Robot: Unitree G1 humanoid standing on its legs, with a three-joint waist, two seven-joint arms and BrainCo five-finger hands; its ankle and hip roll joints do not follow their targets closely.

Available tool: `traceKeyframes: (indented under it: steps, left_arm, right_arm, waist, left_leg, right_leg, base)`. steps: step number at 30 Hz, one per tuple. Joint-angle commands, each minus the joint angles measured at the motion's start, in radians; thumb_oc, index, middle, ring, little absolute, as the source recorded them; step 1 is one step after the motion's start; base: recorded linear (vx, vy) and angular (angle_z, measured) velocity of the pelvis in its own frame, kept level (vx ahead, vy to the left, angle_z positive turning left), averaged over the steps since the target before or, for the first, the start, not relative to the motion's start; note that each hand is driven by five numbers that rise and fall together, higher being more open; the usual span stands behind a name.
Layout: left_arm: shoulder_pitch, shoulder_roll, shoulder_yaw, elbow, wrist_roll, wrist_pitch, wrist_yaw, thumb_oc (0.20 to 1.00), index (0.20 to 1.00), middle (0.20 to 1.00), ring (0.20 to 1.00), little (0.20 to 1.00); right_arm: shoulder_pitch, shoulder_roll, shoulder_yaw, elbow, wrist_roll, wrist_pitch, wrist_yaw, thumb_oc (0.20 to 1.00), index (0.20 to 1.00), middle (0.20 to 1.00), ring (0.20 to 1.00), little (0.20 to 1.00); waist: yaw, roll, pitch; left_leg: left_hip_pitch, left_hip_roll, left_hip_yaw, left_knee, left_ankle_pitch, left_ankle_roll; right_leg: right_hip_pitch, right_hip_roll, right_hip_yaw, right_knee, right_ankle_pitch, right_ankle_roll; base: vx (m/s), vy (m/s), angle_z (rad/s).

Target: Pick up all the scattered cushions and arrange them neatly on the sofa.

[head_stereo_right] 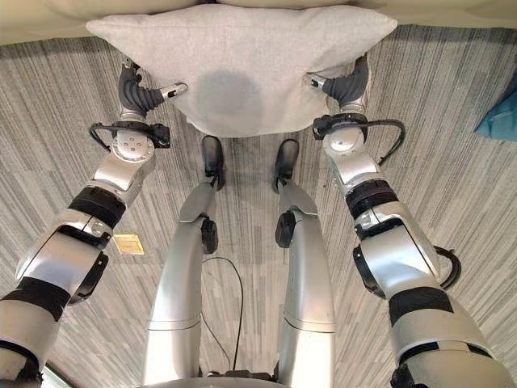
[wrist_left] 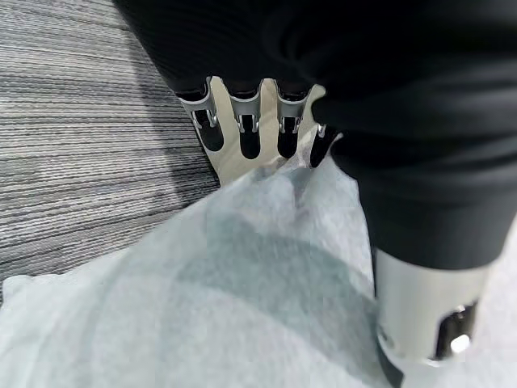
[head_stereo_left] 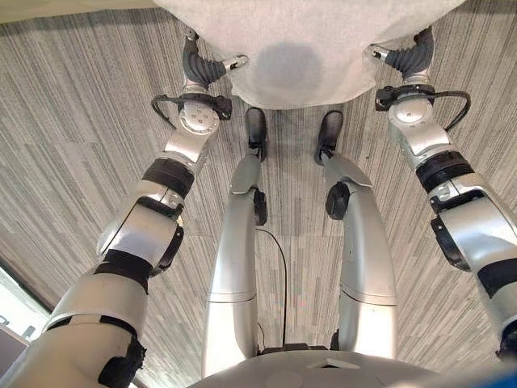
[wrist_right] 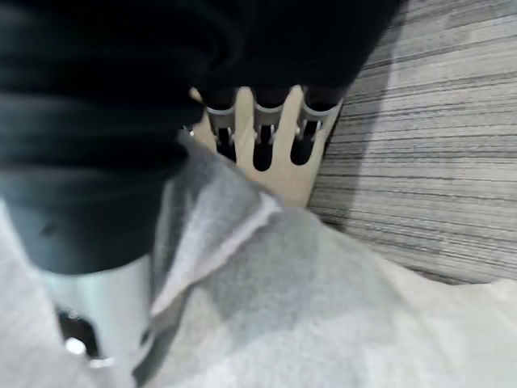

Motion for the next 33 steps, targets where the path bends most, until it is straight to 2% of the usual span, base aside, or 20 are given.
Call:
traceKeyframes:
  steps: [1,2,3,4,5,11,18,21,22,24,29,31,33]
  left_arm:
    - [-0.037,-0.057,0.008,-0.033,0.002,-0.07,0.023,1.0,1.0,1.0,1.0,1.0]
    - [-0.055,-0.098,0.01,-0.046,-0.036,-0.086,0.031,1.0,1.0,1.0,1.0,1.0]
    - [-0.062,-0.158,0.02,-0.08,-0.099,-0.118,0.033,0.871,0.871,0.871,0.871,0.871]
    - [-0.063,-0.175,0.022,-0.098,-0.116,-0.13,0.03,0.416,0.416,0.416,0.416,0.416]
    - [-0.054,-0.188,0.029,-0.13,-0.137,-0.147,0.026,0.2,0.2,0.2,0.2,0.2]
    - [0.018,-0.19,0.089,-0.26,-0.152,-0.189,0.034,0.2,0.2,0.2,0.2,0.2]
    - [0.209,-0.241,0.16,-0.432,-0.126,-0.199,0.016,0.2,0.2,0.2,0.2,0.2]
    - [0.364,-0.239,0.144,-0.562,-0.057,-0.178,-0.022,0.2,0.2,0.2,0.2,0.2]
    - [0.387,-0.231,0.142,-0.573,-0.047,-0.178,-0.026,0.2,0.2,0.2,0.2,0.2]
    - [0.478,-0.221,0.137,-0.641,-0.021,-0.181,-0.05,0.2,0.2,0.2,0.2,0.2]
    - [0.631,-0.198,0.134,-0.76,0.0,-0.193,-0.089,0.2,0.2,0.2,0.2,0.2]
    - [0.72,-0.178,0.137,-0.818,0.013,-0.2,-0.112,0.2,0.2,0.2,0.2,0.2]
    - [0.781,-0.158,0.144,-0.845,0.017,-0.201,-0.129,0.2,0.2,0.2,0.2,0.2]
  right_arm:
    - [-0.005,0.082,0.031,-0.096,0.033,-0.067,-0.028,1.0,1.0,1.0,1.0,1.0]
    - [-0.022,0.131,0.03,-0.121,0.059,-0.087,-0.031,1.0,1.0,1.0,1.0,1.0]
    - [-0.038,0.197,0.04,-0.157,0.086,-0.118,-0.021,0.812,0.812,0.812,0.812,0.812]
    - [-0.037,0.212,0.04,-0.172,0.097,-0.135,-0.013,0.514,0.514,0.514,0.514,0.514]
    - [-0.036,0.231,0.035,-0.199,0.112,-0.159,-0.007,0.2,0.2,0.2,0.2,0.2]
    - [0.038,0.231,-0.015,-0.345,0.11,-0.219,0.014,0.2,0.2,0.2,0.2,0.2]
    - [0.233,0.178,-0.054,-0.527,0.003,-0.197,0.036,0.2,0.2,0.2,0.2,0.2]
    - [0.409,0.169,-0.087,-0.66,-0.035,-0.194,0.074,0.2,0.2,0.2,0.2,0.2]
    - [0.435,0.167,-0.092,-0.676,-0.037,-0.197,0.082,0.2,0.2,0.2,0.2,0.2]
    - [0.541,0.156,-0.105,-0.754,-0.056,-0.204,0.11,0.2,0.2,0.2,0.2,0.2]
    - [0.704,0.139,-0.127,-0.872,-0.101,-0.201,0.142,0.2,0.2,0.2,0.2,0.2]
    - [0.792,0.124,-0.144,-0.934,-0.132,-0.202,0.167,0.2,0.2,0.2,0.2,0.2]
    - [0.845,0.101,-0.157,-0.97,-0.157,-0.195,0.183,0.2,0.2,0.2,0.2,0.2]
  waist:
    - [-0.014,0.017,-0.046]
    - [-0.014,0.016,-0.05]
    - [-0.013,0.017,-0.062]
    - [-0.013,0.019,-0.067]
    - [-0.013,0.022,-0.079]
    - [-0.012,0.029,-0.124]
    - [-0.014,0.027,-0.153]
    - [-0.015,0.022,-0.155]
    - [-0.016,0.019,-0.15]
    - [-0.017,0.015,-0.156]
    - [-0.015,0.006,-0.161]
    - [-0.012,0.002,-0.166]
    - [-0.013,0.001,-0.178]
  left_leg:
    - [-0.035,0.021,-0.063,0.014,-0.095,0.013]
    - [-0.042,0.019,-0.066,0.018,-0.095,0.015]
    - [-0.043,0.02,-0.065,0.025,-0.097,0.014]
    - [-0.042,0.02,-0.065,0.025,-0.097,0.014]
    - [-0.039,0.023,-0.065,0.022,-0.096,0.011]
    - [0.03,0.029,-0.064,-0.055,-0.083,-0.001]
    - [0.27,0.034,-0.078,-0.248,-0.039,-0.028]
    - [0.474,0.024,-0.086,-0.342,-0.026,-0.043]
    - [0.492,0.022,-0.081,-0.346,0.0,-0.039]
    - [0.61,0.02,-0.083,-0.365,-0.009,-0.04]
    - [0.812,0.027,-0.08,-0.4,-0.026,-0.039]
    - [0.958,0.035,-0.075,-0.435,-0.035,-0.039]
    - [1.041,0.038,-0.069,-0.457,-0.035,-0.04]
  right_leg:
    - [0.017,0.021,0.057,-0.08,0.023,0.146]
    - [0.01,0.027,0.058,-0.078,0.024,0.146]
    - [0.005,0.033,0.055,-0.069,0.021,0.144]
    - [0.006,0.035,0.054,-0.068,0.02,0.143]
    - [0.008,0.039,0.051,-0.069,0.019,0.143]
    - [0.063,0.048,0.036,-0.113,0.016,0.146]
    - [0.27,0.046,0.004,-0.226,0.025,0.15]
    - [0.454,0.037,-0.009,-0.306,0.035,0.148]
    - [0.472,0.027,-0.02,-0.325,0.068,0.139]
    - [0.584,0.021,-0.028,-0.362,0.07,0.137]
    - [0.797,0.02,-0.043,-0.432,0.065,0.134]
    - [0.958,0.025,-0.053,-0.493,0.063,0.135]
    - [1.053,0.031,-0.059,-0.531,0.064,0.135]
  base:
    - [0.03,-0.046,0.01]
    - [0.02,-0.031,0.02]
    - [0.02,-0.034,0.01]
    - [0.01,-0.032,0.0]
    - [0.0,0.0,0.0]
    - [-0.01,-0.002,0.0]
    - [-0.03,-0.025,-0.01]
    - [-0.08,-0.03,0.03]
    - [-0.11,0.004,0.0]
    - [-0.07,0.025,0.01]
    - [0.01,0.007,0.0]
    - [0.1,0.008,0.01]
    - [0.14,0.018,-0.02]
